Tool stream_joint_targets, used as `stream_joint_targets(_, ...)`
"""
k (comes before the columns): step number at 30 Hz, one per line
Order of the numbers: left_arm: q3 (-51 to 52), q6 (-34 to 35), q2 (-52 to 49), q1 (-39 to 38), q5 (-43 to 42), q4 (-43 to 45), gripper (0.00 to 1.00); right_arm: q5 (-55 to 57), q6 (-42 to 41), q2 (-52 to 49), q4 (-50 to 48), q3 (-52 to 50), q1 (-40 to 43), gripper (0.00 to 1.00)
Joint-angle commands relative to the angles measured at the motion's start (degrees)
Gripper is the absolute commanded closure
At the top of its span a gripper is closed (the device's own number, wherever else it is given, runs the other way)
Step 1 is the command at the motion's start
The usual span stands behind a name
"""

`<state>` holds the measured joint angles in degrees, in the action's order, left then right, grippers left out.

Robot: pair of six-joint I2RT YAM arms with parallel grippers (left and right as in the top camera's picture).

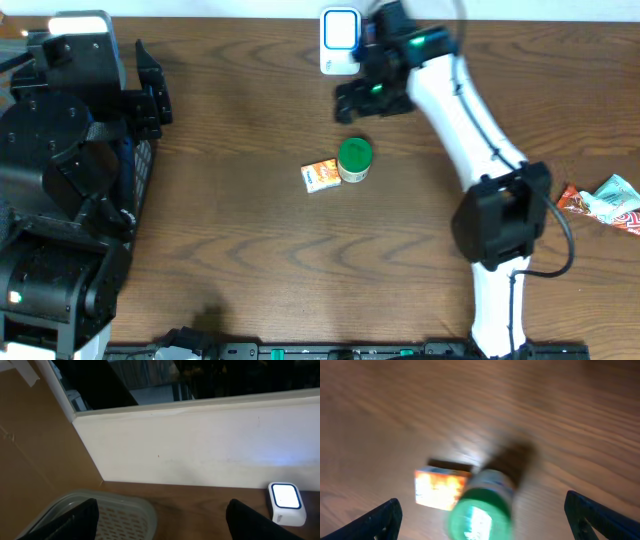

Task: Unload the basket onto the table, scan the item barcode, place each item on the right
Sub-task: 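Move the right gripper back toward the green-lidded jar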

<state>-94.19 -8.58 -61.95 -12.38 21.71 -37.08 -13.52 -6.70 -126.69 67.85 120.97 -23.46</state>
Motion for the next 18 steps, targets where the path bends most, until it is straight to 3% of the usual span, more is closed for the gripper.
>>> stream_joint_targets(1, 0.28, 0.94, 0.72, 0.2, -0.31, 0.24, 0.18, 3.08, 0.96, -0.35, 0.0, 0.63, -1.92, 0.01)
stream_joint_targets(12, 0.28, 0.94, 0.79, 0.22, -0.28, 0.26, 0.18, 7.87, 1.68, -7.74, 7.19, 0.63, -4.63, 0.01)
stream_joint_targets(18, 0.28, 0.94, 0.76, 0.22, -0.28, 0.17, 0.18, 8.09, 1.68, -9.75, 9.33, -1.22, -4.85, 0.06)
